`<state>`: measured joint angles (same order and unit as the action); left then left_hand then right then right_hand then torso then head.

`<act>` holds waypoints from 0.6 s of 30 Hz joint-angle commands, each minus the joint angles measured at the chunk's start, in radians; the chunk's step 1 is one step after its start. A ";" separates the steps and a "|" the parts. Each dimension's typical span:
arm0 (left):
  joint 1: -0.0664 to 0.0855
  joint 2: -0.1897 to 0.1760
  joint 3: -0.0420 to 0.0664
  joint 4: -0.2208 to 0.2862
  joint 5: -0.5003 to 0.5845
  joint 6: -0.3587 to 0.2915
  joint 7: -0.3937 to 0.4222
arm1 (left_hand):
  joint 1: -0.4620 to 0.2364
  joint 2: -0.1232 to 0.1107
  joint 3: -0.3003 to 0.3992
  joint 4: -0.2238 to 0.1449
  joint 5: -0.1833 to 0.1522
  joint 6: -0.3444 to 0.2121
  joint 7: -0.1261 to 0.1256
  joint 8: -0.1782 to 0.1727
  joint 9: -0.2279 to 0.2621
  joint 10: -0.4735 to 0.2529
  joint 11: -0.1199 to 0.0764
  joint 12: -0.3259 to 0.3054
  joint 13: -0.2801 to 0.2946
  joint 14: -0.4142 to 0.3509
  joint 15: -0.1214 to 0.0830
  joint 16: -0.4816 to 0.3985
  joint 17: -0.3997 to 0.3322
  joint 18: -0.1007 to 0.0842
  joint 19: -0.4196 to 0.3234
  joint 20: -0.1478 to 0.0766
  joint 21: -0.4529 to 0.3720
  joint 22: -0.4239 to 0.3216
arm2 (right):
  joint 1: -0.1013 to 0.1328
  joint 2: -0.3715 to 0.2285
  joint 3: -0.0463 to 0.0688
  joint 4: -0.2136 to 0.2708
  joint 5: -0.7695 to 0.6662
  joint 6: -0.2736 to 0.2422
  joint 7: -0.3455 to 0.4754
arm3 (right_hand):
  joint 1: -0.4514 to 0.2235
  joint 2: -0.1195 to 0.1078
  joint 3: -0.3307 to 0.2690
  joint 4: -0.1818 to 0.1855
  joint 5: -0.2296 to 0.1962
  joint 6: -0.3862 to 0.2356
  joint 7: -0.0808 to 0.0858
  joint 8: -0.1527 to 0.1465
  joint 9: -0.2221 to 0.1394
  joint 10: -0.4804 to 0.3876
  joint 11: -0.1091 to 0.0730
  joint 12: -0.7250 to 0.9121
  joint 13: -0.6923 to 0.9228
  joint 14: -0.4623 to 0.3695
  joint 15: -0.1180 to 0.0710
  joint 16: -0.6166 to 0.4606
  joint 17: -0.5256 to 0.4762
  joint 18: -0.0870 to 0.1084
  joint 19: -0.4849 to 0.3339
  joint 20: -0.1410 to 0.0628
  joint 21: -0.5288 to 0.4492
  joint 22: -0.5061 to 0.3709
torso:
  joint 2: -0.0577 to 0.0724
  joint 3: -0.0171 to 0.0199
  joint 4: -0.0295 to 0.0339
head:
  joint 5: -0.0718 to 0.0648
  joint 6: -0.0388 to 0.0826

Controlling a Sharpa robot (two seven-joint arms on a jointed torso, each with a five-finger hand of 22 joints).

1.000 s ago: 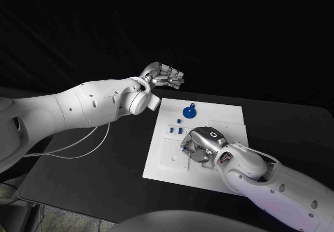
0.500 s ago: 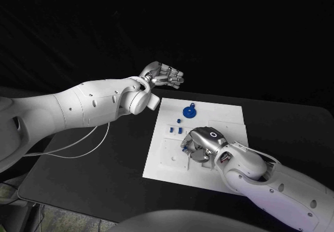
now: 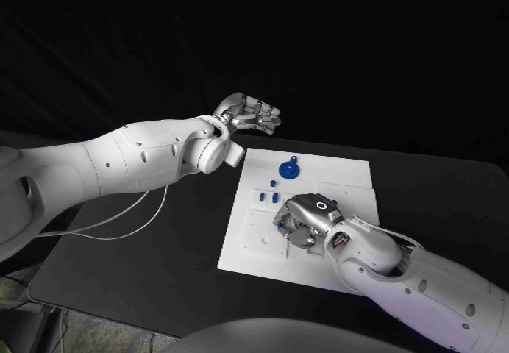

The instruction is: Assemble the parts on the task board

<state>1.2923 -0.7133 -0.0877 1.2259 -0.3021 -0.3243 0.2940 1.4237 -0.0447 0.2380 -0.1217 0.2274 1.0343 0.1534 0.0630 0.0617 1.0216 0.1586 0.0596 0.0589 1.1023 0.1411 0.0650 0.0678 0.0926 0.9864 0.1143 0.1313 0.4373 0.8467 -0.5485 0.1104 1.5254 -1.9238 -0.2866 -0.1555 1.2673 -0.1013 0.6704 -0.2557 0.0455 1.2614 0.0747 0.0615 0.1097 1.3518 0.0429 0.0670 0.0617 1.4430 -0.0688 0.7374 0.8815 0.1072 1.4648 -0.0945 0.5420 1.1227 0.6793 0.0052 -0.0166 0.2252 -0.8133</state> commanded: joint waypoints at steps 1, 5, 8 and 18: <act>0.002 0.001 0.001 0.002 0.005 0.010 0.007 | -0.001 -0.003 -0.004 0.003 -0.006 -0.004 0.001 0.002 0.001 0.001 0.000 0.002 -0.001 -0.005 -0.004 -0.003 -0.001 0.014 -0.007 0.001 -0.003 0.001 | -0.006 0.000 -0.007 -0.007 -0.024 0.035 -0.021 | -0.004 0.005 0.001 -0.001 0.003 0.008 -0.001 0.003 0.001 0.061 -0.034 0.000 0.014 -0.002 -0.006 -0.007 0.001 0.017 0.042 -0.005 -0.002 0.001 | 0.000 0.0002 0.0000 | 0.001 -0.001; 0.002 0.001 0.001 0.002 0.005 0.011 0.007 | -0.001 -0.003 -0.004 0.003 -0.006 -0.004 0.001 0.002 0.001 0.001 0.000 0.002 -0.001 -0.005 -0.004 -0.003 -0.001 0.014 -0.007 0.001 -0.003 0.001 | -0.006 0.001 -0.008 -0.008 -0.025 0.039 -0.023 | -0.005 0.005 0.000 0.000 0.003 0.007 -0.001 0.003 0.001 0.061 -0.034 0.000 0.014 -0.002 -0.006 -0.007 0.001 0.017 0.042 -0.005 -0.004 0.001 | 0.000 0.0005 -0.0004 | 0.002 0.000; 0.002 0.001 0.001 0.002 0.005 0.011 0.007 | -0.001 -0.003 -0.004 0.003 -0.006 -0.004 0.001 0.002 0.001 0.001 0.000 0.002 -0.001 -0.005 -0.004 -0.003 -0.001 0.014 -0.007 0.001 -0.003 0.001 | -0.006 0.002 -0.009 -0.011 -0.021 0.047 -0.025 | -0.008 0.008 -0.001 0.006 0.003 -0.004 0.003 0.001 -0.003 0.048 -0.030 -0.003 0.011 -0.006 -0.003 -0.008 0.001 0.017 0.040 -0.003 -0.015 -0.003 | 0.000 0.0004 -0.0008 | 0.002 -0.001; 0.002 0.000 0.001 0.002 0.005 0.012 0.006 | -0.001 -0.003 -0.004 0.003 -0.006 -0.004 0.001 0.002 0.001 0.001 0.000 0.002 -0.001 -0.005 -0.004 -0.003 -0.001 0.014 -0.007 0.001 -0.003 0.001 | -0.006 -0.002 -0.012 -0.014 0.023 0.010 -0.021 | -0.062 -0.061 -0.165 0.032 0.122 -0.133 0.021 0.002 -0.041 -0.151 0.023 -0.002 0.000 -0.019 0.035 0.003 -0.013 0.055 0.038 0.035 -0.086 -0.038 | 0.000 0.0011 -0.0009 | 0.000 0.001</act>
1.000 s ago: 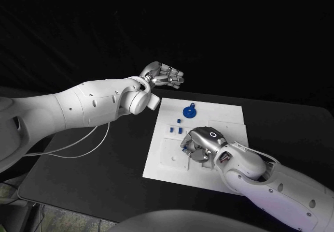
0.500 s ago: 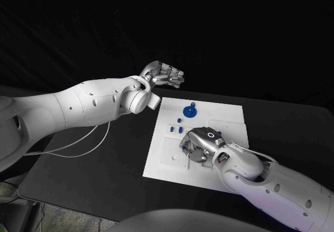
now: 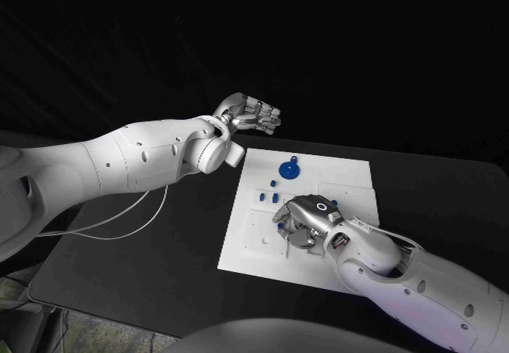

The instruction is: Assemble the parts on the task board

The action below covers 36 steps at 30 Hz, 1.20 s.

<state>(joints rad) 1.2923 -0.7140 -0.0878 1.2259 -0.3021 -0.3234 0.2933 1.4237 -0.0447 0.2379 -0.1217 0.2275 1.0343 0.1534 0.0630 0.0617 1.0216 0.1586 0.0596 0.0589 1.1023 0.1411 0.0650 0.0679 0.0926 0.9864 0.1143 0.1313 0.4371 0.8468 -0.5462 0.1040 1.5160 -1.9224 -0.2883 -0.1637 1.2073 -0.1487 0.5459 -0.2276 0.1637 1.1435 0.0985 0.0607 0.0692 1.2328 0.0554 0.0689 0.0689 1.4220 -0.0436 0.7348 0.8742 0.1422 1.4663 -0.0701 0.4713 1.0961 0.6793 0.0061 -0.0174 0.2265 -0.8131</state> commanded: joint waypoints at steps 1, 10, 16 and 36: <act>0.002 0.000 0.001 0.002 0.005 0.012 0.006 | -0.001 -0.003 -0.004 0.003 -0.007 -0.004 0.001 0.002 0.001 0.001 0.000 0.002 -0.001 -0.005 -0.004 -0.003 -0.001 0.014 -0.007 0.001 -0.003 0.001 | -0.006 -0.005 -0.005 -0.003 0.024 0.005 -0.013 | 0.000 -0.020 -0.065 0.003 -0.005 -0.027 -0.005 0.002 -0.002 -0.058 0.018 -0.004 -0.007 0.001 0.013 0.005 -0.008 0.026 0.035 0.013 -0.031 -0.020 | 0.000 0.0001 -0.0001 | -0.001 0.001; 0.002 -0.002 0.001 0.002 0.005 0.013 0.006 | -0.001 -0.003 -0.004 0.003 -0.007 -0.004 0.001 0.002 0.001 0.001 0.000 0.002 -0.001 -0.005 -0.004 -0.003 -0.001 0.014 -0.007 0.001 -0.003 0.001 | -0.006 -0.026 -0.005 0.025 0.042 -0.055 -0.011 | 0.038 -0.006 -0.187 0.006 0.005 -0.053 -0.009 0.002 -0.002 -0.104 0.027 0.014 -0.007 -0.003 0.021 0.016 -0.033 0.047 0.039 0.025 -0.050 -0.040 | 0.000 0.0002 -0.0009 | -0.005 0.005; 0.002 -0.002 0.001 0.001 0.005 0.015 0.005 | -0.001 -0.003 -0.004 0.003 -0.007 -0.004 0.001 0.002 0.001 0.001 0.000 0.002 -0.001 -0.005 -0.004 -0.003 -0.001 0.014 -0.007 0.001 -0.003 0.001 | -0.005 -0.061 0.007 0.064 0.059 -0.070 -0.014 | 0.028 -0.007 -0.165 0.000 0.003 -0.047 -0.006 0.002 -0.002 -0.094 0.025 0.015 -0.008 -0.005 0.019 0.023 -0.044 0.045 0.039 0.024 -0.042 -0.047 | -0.001 0.0006 -0.0007 | -0.013 0.009; 0.001 -0.002 -0.001 -0.019 0.005 0.022 0.010 | -0.002 -0.004 -0.005 0.003 -0.007 -0.004 0.000 0.002 0.001 0.002 0.000 0.002 -0.001 -0.004 -0.004 -0.003 -0.001 0.015 -0.004 0.002 -0.024 0.035 | 0.011 -0.229 0.202 0.112 0.185 0.100 -0.030 | 0.022 -0.010 -0.190 0.018 0.019 -0.074 -0.001 0.002 -0.003 -0.063 0.018 0.003 -0.008 -0.008 0.016 0.032 -0.052 0.030 0.037 0.018 -0.017 -0.053 | -0.007 0.0003 -0.0067 | -0.064 0.046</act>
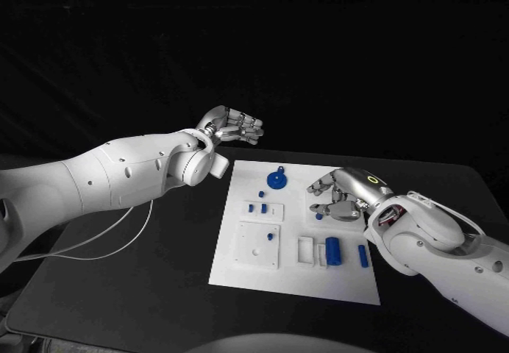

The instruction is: Assemble the parts on the task board

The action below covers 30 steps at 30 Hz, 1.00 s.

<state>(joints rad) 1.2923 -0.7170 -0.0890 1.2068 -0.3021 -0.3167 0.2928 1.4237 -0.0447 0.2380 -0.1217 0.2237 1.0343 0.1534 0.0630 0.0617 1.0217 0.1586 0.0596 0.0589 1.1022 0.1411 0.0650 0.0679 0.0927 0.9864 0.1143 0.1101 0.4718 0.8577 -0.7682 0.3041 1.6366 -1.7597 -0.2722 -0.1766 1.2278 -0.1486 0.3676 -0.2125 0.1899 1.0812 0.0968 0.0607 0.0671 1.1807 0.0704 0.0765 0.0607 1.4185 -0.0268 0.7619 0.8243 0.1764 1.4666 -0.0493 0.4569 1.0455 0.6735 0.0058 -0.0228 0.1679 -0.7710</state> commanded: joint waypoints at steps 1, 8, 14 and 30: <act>0.001 0.001 0.000 0.000 0.005 0.016 0.011 | -0.002 -0.004 -0.005 0.003 -0.003 -0.004 0.000 0.002 0.001 0.002 0.000 0.002 -0.001 -0.004 -0.004 -0.003 -0.001 0.015 -0.004 0.002 -0.003 0.001 | 0.001 -0.011 0.004 -0.015 0.016 0.094 -0.023 | 0.009 -0.009 -0.043 0.011 -0.004 -0.029 0.002 0.003 0.000 -0.021 0.008 -0.001 0.001 -0.005 0.001 0.004 -0.003 0.000 0.037 0.001 -0.007 -0.005 | 0.000 0.0005 -0.0013 | -0.010 0.005; 0.001 0.003 0.000 -0.001 0.005 0.017 0.011 | -0.002 -0.004 -0.005 0.003 -0.003 -0.004 0.000 0.002 0.001 0.002 0.000 0.002 -0.001 -0.004 -0.004 -0.003 -0.001 0.015 -0.004 0.002 -0.003 0.001 | 0.003 -0.024 0.009 -0.037 -0.013 0.136 -0.049 | 0.055 -0.022 -0.146 0.060 -0.019 -0.072 -0.013 0.003 -0.002 -0.077 0.018 0.012 0.001 -0.009 0.012 0.006 -0.012 0.013 0.036 0.011 -0.030 -0.022 | 0.001 -0.0003 -0.0001 | -0.012 0.007; 0.001 0.003 -0.001 -0.002 0.005 0.019 0.011 | -0.002 -0.004 -0.005 0.003 -0.003 -0.004 0.000 0.002 0.001 0.002 0.000 0.002 -0.001 -0.004 -0.004 -0.003 -0.001 0.015 -0.004 0.002 -0.003 0.001 | 0.004 -0.020 0.010 -0.047 -0.026 0.163 -0.055 | 0.066 -0.026 -0.157 0.079 -0.020 -0.071 -0.016 0.002 -0.002 -0.081 0.018 0.021 0.001 -0.010 0.012 0.009 -0.016 0.013 0.037 0.012 -0.031 -0.024 | 0.001 -0.0011 0.0018 | -0.013 0.004; 0.001 0.000 -0.001 -0.002 0.005 0.020 0.010 | -0.004 -0.003 -0.005 0.005 -0.004 -0.003 0.000 0.002 0.001 0.003 -0.001 0.002 -0.001 -0.003 -0.004 -0.003 -0.001 0.014 0.001 0.002 -0.015 0.008 | 0.002 0.011 0.007 -0.066 -0.037 0.153 -0.044 | 0.027 -0.003 0.006 0.040 -0.064 -0.025 -0.004 0.002 -0.002 0.063 -0.018 -0.007 0.001 0.003 -0.012 0.010 -0.018 -0.015 0.040 -0.010 0.016 -0.019 | 0.001 -0.0014 0.0016 | -0.009 0.000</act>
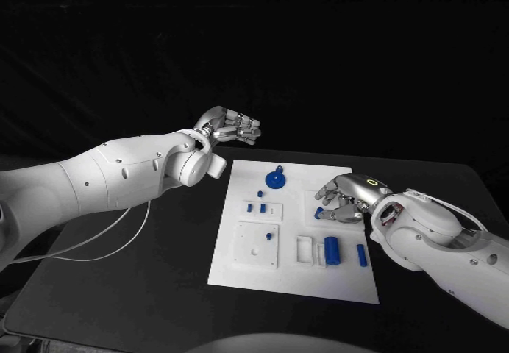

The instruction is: Assemble the parts on the task board

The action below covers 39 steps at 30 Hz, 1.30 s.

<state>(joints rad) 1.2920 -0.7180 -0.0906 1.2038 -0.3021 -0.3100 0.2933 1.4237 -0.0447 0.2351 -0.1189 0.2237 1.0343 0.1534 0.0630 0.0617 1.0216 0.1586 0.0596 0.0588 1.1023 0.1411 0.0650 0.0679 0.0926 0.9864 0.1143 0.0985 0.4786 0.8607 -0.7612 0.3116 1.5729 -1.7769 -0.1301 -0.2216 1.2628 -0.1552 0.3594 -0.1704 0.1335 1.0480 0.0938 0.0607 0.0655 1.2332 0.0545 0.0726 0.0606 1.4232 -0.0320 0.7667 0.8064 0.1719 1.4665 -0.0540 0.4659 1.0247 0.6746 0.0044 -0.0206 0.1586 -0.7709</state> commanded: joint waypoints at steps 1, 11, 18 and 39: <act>0.001 0.001 0.001 0.001 0.005 0.014 0.009 | -0.003 -0.003 -0.002 0.002 -0.004 -0.003 0.000 0.002 0.001 0.003 0.000 0.002 -0.001 -0.003 -0.004 -0.003 -0.001 0.014 0.001 0.002 -0.003 0.001 | -0.001 0.006 -0.003 -0.004 -0.021 0.011 0.000 | -0.013 0.003 0.041 -0.005 -0.015 0.018 0.000 0.003 0.000 0.023 -0.006 -0.004 0.001 -0.001 -0.008 0.005 0.000 -0.013 0.040 -0.007 0.010 0.002 | 0.000 0.0000 -0.0006 | 0.001 0.000; 0.001 0.000 0.000 0.001 0.005 0.017 0.007 | -0.003 -0.003 -0.002 0.002 -0.004 -0.003 0.000 0.002 0.001 0.003 0.000 0.002 -0.001 -0.003 -0.004 -0.003 -0.001 0.014 0.001 0.002 -0.003 0.001 | -0.001 0.018 -0.020 -0.025 -0.052 0.030 -0.014 | -0.022 0.009 0.149 -0.025 -0.069 0.099 0.007 0.003 0.002 0.064 -0.013 -0.005 0.003 -0.001 -0.014 0.006 0.007 -0.023 0.038 -0.015 0.025 0.006 | 0.000 0.0008 -0.0011 | 0.002 -0.005; 0.001 0.000 0.000 0.001 0.005 0.018 0.006 | -0.005 -0.002 -0.002 0.004 -0.004 -0.003 0.000 0.002 0.001 0.003 0.000 0.002 -0.001 -0.004 -0.004 -0.003 -0.001 0.014 0.004 0.002 -0.010 0.004 | -0.001 0.025 -0.031 -0.032 -0.061 0.037 -0.017 | -0.024 0.008 0.149 -0.027 -0.069 0.108 0.005 0.002 0.001 0.062 -0.013 -0.005 0.002 -0.001 -0.013 0.005 0.008 -0.023 0.038 -0.014 0.025 0.006 | 0.000 0.0014 -0.0016 | 0.004 -0.008; 0.001 0.000 0.000 0.000 0.005 0.024 0.001 | -0.007 -0.002 -0.003 0.007 -0.004 -0.003 0.000 0.002 0.001 0.003 0.000 0.002 -0.001 -0.004 -0.004 -0.003 -0.001 0.015 0.006 0.002 -0.015 0.004 | -0.001 0.038 -0.040 -0.033 -0.065 -0.047 -0.034 | -0.063 0.032 0.179 0.005 -0.079 0.150 -0.013 0.002 0.002 0.122 -0.038 0.004 0.007 0.015 -0.031 0.002 0.010 -0.037 0.043 -0.030 0.061 0.019 | 0.000 0.0003 -0.0012 | 0.003 -0.012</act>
<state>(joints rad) 1.2920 -0.7191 -0.0911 1.2032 -0.3020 -0.3009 0.2904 1.4237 -0.0447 0.2326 -0.1164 0.2237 1.0343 0.1534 0.0630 0.0617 1.0216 0.1586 0.0596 0.0589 1.1023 0.1411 0.0650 0.0679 0.0926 0.9864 0.1143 0.0885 0.4816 0.8607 -0.7257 0.2725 1.5364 -1.8314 -0.1418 -0.2459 1.2100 -0.1217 0.5355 -0.1694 0.0581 1.1919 0.0800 0.0598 0.0662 1.3494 0.0164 0.0726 0.0683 1.4350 -0.0577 0.7702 0.8161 0.1384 1.4666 -0.0756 0.5233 1.0419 0.6743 0.0047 -0.0218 0.1611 -0.7820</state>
